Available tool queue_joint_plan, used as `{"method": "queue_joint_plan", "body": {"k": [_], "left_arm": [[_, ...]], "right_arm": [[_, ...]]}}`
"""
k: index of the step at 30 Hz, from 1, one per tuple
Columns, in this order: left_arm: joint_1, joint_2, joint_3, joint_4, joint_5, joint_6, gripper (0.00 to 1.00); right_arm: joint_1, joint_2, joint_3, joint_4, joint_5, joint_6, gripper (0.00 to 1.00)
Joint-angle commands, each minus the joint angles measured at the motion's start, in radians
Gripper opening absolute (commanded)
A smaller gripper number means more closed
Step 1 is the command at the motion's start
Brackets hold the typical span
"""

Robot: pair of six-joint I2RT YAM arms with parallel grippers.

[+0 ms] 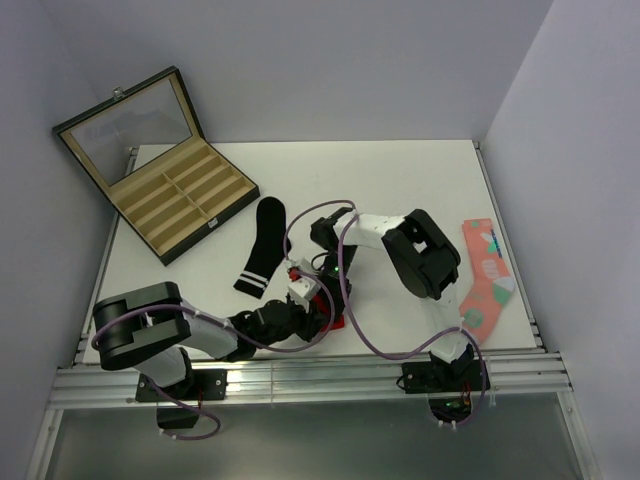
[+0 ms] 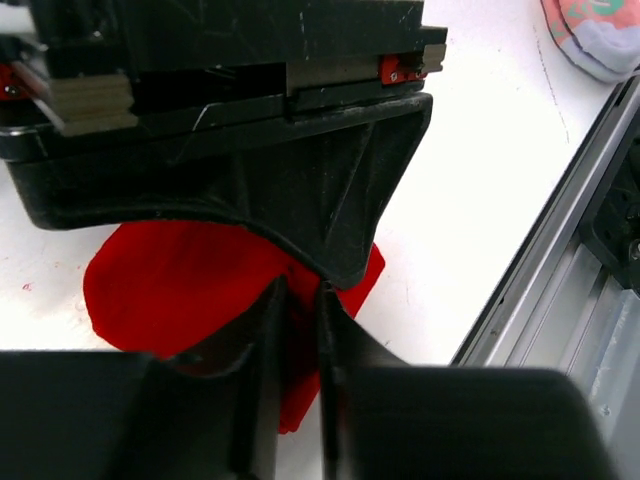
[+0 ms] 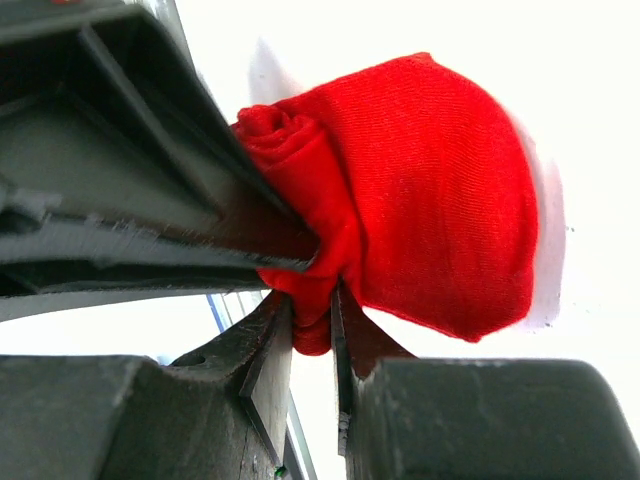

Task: Roll the socks
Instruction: Move the sock to the center of the board.

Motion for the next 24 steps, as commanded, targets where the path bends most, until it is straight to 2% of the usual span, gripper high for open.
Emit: {"method": "queue_joint_plan", "body": {"k": [1,3,4,6,9,14,24], "left_arm": [[0.001,0.043,0.014,-0.103,0.020,-0.025,0.17],[0.001,0.053,0.022,-0.114,0.026,-0.028,0.11],[0.001,0.056,0.024,-0.117,0.031,-0.034,0.04],[0.001,0.061,0.024,-0.124,0.031,-0.043,0.00],[0.001,0.067,0.016,-0.118,0.030,-0.066,0.00],[0.001,0.082,0.014,-0.130,0.030,-0.106,0.00],[0.021,0.128,-0.025,-0.072,0.048,-0.198,0.00]], "right_arm": [[-0.005,0.004,-0.025,0.120,0.139,-0.003,0.19],[-0.005,-0.003,-0.025,0.128,0.139,0.007,0.24],[-0.005,-0.005,-0.030,0.131,0.141,0.011,0.25],[-0.008,-0.012,-0.028,0.141,0.142,0.019,0.30],[-0.015,-0.029,-0.027,0.146,0.127,0.030,0.37],[-0.047,-0.081,-0.036,0.174,0.103,0.048,0.44],[-0.179,-0.224,-0.054,0.186,0.007,0.070,0.49]]}}
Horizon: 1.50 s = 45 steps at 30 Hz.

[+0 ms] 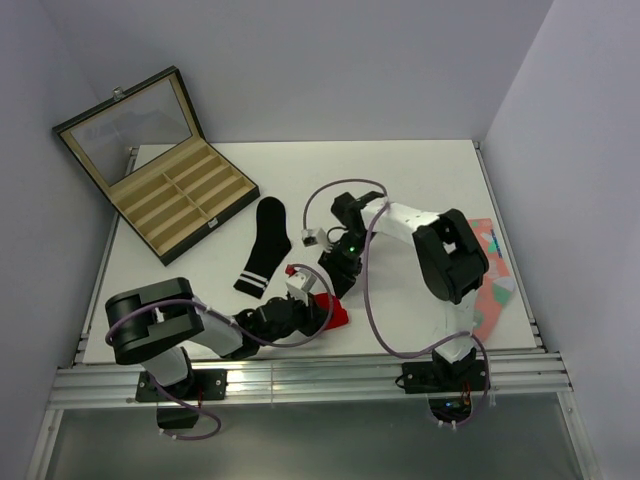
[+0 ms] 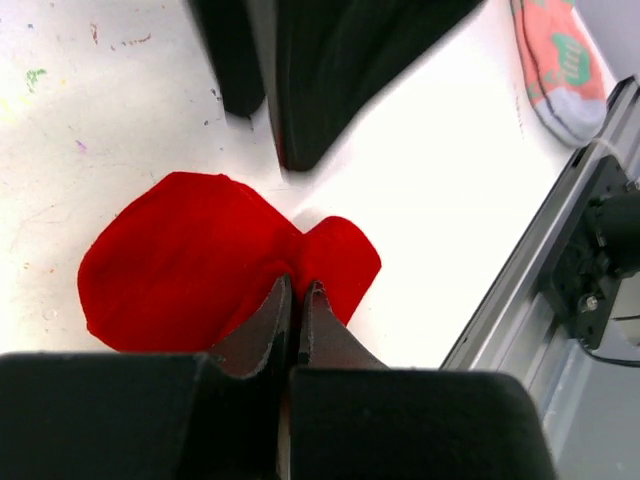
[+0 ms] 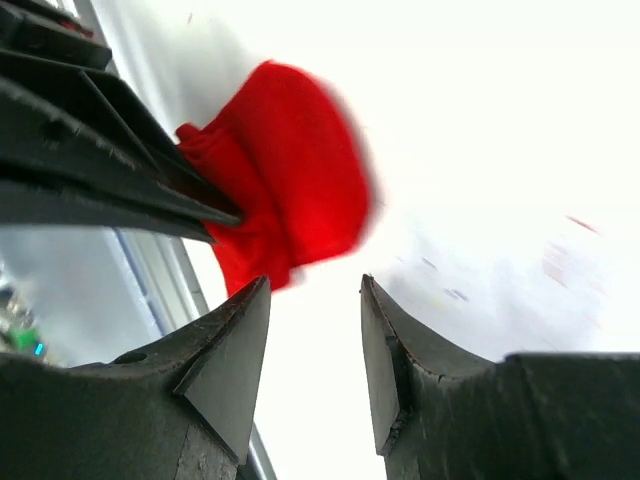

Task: Roll the socks
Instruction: Move the sock to the center of the board.

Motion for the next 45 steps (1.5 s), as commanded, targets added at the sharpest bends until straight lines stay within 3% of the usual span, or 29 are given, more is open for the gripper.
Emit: {"method": "queue_joint_plan", "body": {"k": [1,8,20,28,33,45], "left_arm": [[0.004,0.063,-0.051,-0.115,0.053,-0.053,0.00],[0.020,0.083,-0.080,-0.104,0.079,-0.130,0.00],[0.108,0.169,-0.053,-0.117,0.256,-0.234,0.00],[0.188,0.186,-0.010,-0.187,0.380,-0.282,0.00],[0.201,0.178,0.042,-0.327,0.400,-0.265,0.00],[0.264,0.235,0.064,-0.344,0.475,-0.276,0.00]], "right_arm": [[-0.051,-0.098,-0.020,0.062,-0.032,0.000,0.49],[-0.126,-0.256,-0.121,0.110,-0.032,-0.063,0.50],[-0.111,-0.608,-0.440,0.326,0.029,-0.255,0.55],[0.065,-0.751,-0.633,0.547,0.155,-0.226,0.56],[0.125,-0.765,-0.668,0.587,0.171,-0.207,0.57],[0.306,-0.791,-0.765,0.685,0.302,-0.163,0.55]]}}
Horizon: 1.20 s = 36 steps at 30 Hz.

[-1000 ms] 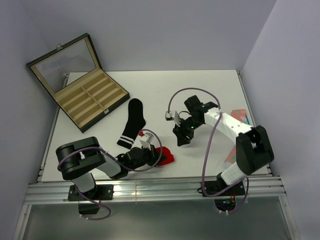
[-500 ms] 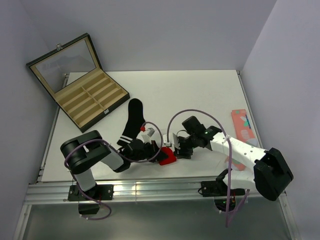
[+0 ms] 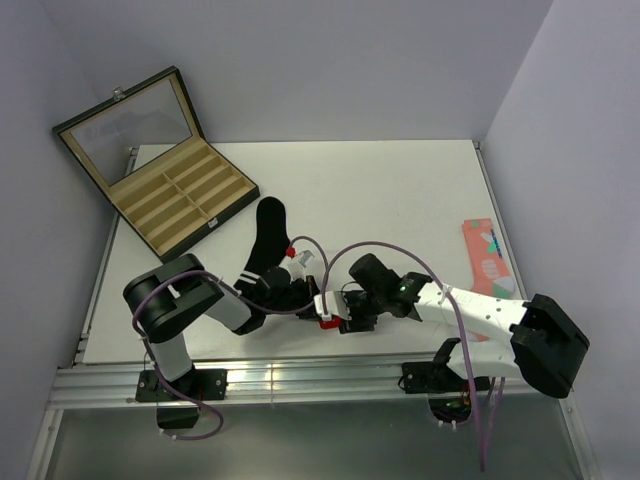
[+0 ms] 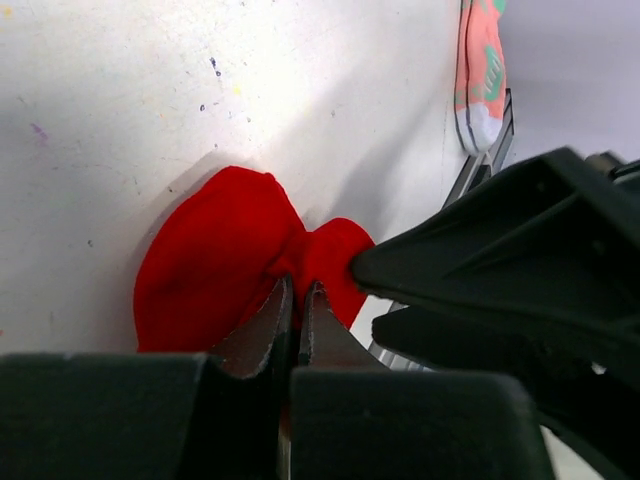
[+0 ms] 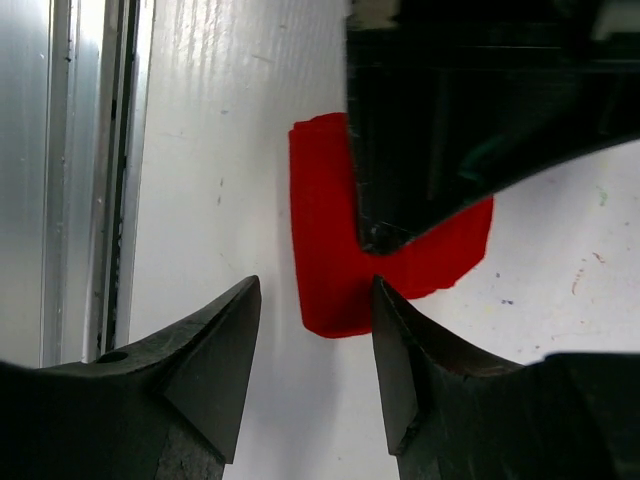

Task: Roll the socks
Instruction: Move the sock to the center of the board.

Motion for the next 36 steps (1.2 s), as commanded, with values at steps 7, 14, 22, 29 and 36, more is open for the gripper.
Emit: {"method": "queue_joint_plan", "body": {"k": [7,14,22,29,36], "left_arm": [[0.021,0.107,-0.037,-0.288,0.006,0.062,0.00],[0.030,0.130,-0.033,-0.282,0.030,0.068,0.00],[0.053,0.134,-0.062,-0.181,0.078,0.041,0.00],[0.061,0.113,-0.094,-0.067,0.081,0.016,0.00],[0.061,-0.045,-0.160,-0.004,-0.060,0.005,0.14]], "right_arm": [[0.088,0.023,-0.045,0.118,0.125,0.028,0.54],[0.109,0.058,-0.047,0.153,0.160,0.039,0.53],[0.120,0.127,-0.029,0.159,0.184,0.049,0.47],[0.117,0.184,0.056,0.046,0.140,0.040,0.26],[0.115,0.247,0.132,-0.080,0.106,0.040,0.23]]}}
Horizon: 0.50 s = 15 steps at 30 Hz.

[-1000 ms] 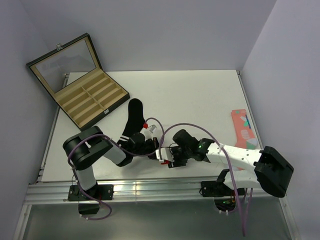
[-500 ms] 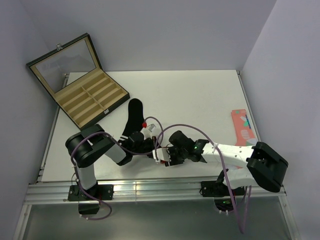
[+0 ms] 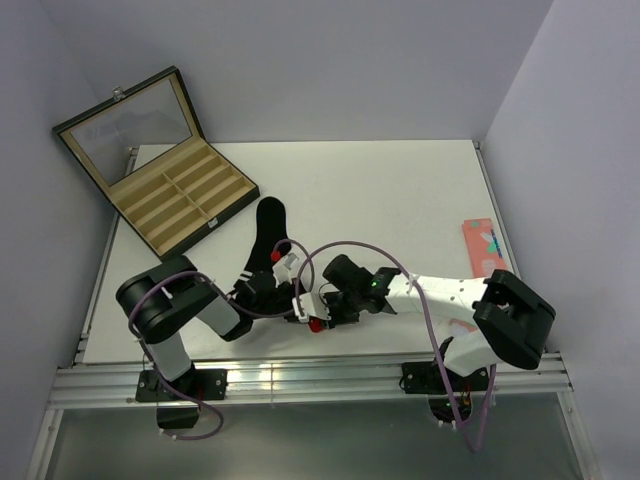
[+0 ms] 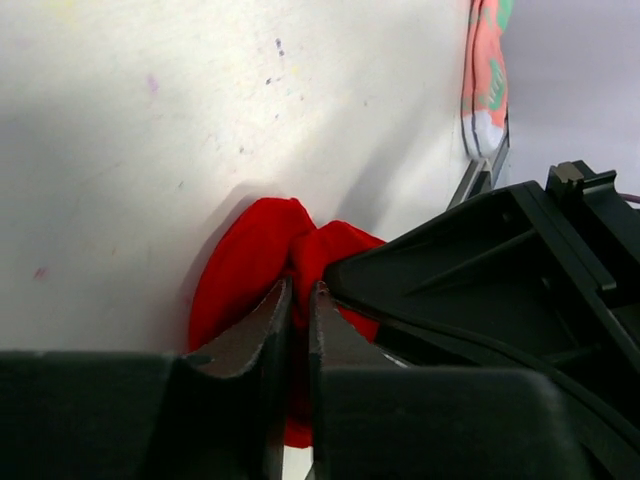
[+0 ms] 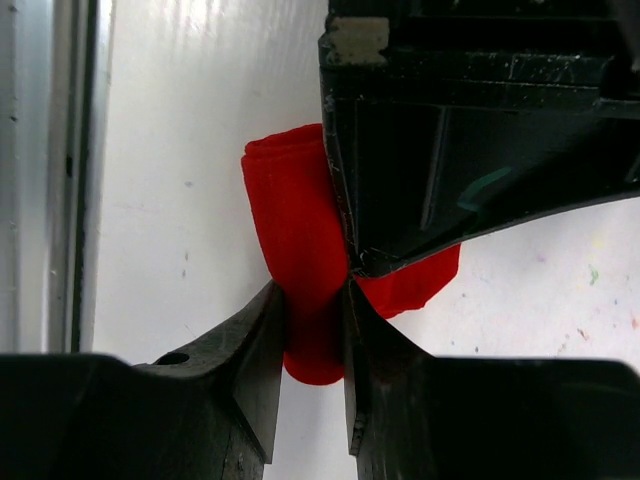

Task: Roll the socks
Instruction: Move the sock to the center of the board.

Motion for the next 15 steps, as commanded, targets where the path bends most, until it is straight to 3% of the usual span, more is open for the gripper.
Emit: {"method": "queue_joint_plan", "body": {"k": [1,5,15], "left_arm": [[-0.004,-0.059,-0.064,-0.132,-0.098,0.034,0.16],[-0.004,-0.121,-0.070,-0.168,-0.165,0.048,0.27],[-0.004,-0.335,-0.113,-0.299,-0.325,0.068,0.34]], "right_arm": [[0.002,0.036,0.030,-0.138,-0.012,0.015,0.23],[0.001,0.061,0.049,-0.174,0.004,0.014,0.23],[0.001,0.082,0.047,-0.211,0.039,0.014,0.22]]}}
